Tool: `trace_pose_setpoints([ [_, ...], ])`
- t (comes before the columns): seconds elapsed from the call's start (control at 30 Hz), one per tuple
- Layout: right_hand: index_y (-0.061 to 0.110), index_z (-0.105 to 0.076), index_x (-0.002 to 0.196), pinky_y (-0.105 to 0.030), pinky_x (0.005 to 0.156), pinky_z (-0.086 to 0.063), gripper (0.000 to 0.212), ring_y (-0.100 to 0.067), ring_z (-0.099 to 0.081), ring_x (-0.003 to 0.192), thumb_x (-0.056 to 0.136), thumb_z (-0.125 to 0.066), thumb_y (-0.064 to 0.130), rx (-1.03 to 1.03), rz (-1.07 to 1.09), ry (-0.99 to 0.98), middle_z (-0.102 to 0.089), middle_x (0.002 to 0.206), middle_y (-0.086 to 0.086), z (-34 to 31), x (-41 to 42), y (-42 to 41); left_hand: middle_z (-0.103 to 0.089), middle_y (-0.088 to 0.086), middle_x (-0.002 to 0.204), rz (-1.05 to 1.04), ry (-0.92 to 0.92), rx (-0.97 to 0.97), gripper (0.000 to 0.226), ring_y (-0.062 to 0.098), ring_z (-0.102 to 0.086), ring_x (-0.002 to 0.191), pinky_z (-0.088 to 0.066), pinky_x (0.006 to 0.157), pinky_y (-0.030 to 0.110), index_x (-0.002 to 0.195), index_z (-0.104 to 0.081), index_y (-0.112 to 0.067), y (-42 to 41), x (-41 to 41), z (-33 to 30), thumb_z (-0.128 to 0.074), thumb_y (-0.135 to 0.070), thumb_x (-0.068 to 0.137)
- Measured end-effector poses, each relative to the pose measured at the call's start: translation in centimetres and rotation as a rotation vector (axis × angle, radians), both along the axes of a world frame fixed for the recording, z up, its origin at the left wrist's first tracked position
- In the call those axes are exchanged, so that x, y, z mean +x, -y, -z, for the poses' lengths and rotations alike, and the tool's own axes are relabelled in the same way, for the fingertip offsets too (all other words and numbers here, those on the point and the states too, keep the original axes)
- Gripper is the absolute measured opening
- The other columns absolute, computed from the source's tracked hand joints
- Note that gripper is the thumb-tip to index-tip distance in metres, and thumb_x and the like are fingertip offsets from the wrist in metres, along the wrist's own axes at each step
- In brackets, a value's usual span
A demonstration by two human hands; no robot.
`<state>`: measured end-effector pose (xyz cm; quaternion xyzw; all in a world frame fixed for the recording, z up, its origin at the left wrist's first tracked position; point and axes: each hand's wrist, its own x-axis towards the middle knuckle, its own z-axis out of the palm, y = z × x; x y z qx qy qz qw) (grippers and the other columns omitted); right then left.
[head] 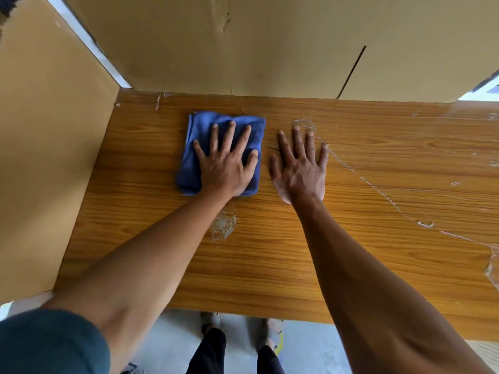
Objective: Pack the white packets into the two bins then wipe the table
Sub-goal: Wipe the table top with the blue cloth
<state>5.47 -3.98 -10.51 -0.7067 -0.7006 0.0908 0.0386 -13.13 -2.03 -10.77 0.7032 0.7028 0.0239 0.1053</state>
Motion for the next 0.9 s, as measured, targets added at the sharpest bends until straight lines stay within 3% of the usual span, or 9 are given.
trace_pose_setpoints([
  [0.2, 0.035, 0.004, 0.168, -0.059, 0.129, 0.002, 0.069, -0.026, 0.014, 0.162, 0.106, -0.003, 0.065, -0.028, -0.068, -0.022, 0.014, 0.176, 0.002, -0.4, 0.4, 2.7, -0.002, -0.006, 0.178, 0.01, -0.049, -0.017, 0.067, 0.031, 0.003, 0.164, -0.004, 0.121, 0.077, 0.168, -0.008, -0.045, 15.0, -0.5, -0.2, -0.015, -0.07, 0.106],
  [0.53, 0.036, 0.004, 0.168, -0.057, 0.129, 0.004, 0.067, -0.023, 0.014, 0.162, 0.108, -0.007, 0.062, -0.003, -0.036, -0.024, 0.013, 0.176, 0.005, 0.4, 0.0, 8.4, 0.008, -0.01, 0.177, -0.06, -0.016, -0.088, 0.069, 0.029, 0.012, 0.163, 0.006, 0.119, 0.079, 0.166, -0.002, -0.05, 2.9, -0.1, -0.9, -0.009, -0.073, 0.102],
  [0.77, 0.035, 0.005, 0.168, -0.059, 0.128, 0.003, 0.068, -0.025, 0.017, 0.161, 0.107, -0.004, 0.062, -0.023, -0.036, -0.028, 0.015, 0.176, 0.003, 0.0, 0.1, 9.7, -0.001, -0.01, 0.178, 0.001, -0.022, 0.005, 0.066, 0.029, 0.001, 0.164, -0.002, 0.122, 0.076, 0.167, -0.008, -0.047, 15.2, -0.4, 0.0, -0.017, -0.068, 0.105],
  [0.9, 0.035, 0.008, 0.168, -0.061, 0.128, 0.003, 0.067, -0.026, 0.02, 0.161, 0.107, -0.004, 0.062, -0.028, -0.034, -0.025, 0.019, 0.175, 0.002, 0.2, -0.1, 9.2, 0.001, -0.01, 0.178, -0.02, -0.027, -0.007, 0.067, 0.029, 0.004, 0.164, 0.0, 0.12, 0.078, 0.166, -0.006, -0.049, 12.1, -0.3, -0.1, -0.014, -0.071, 0.103],
])
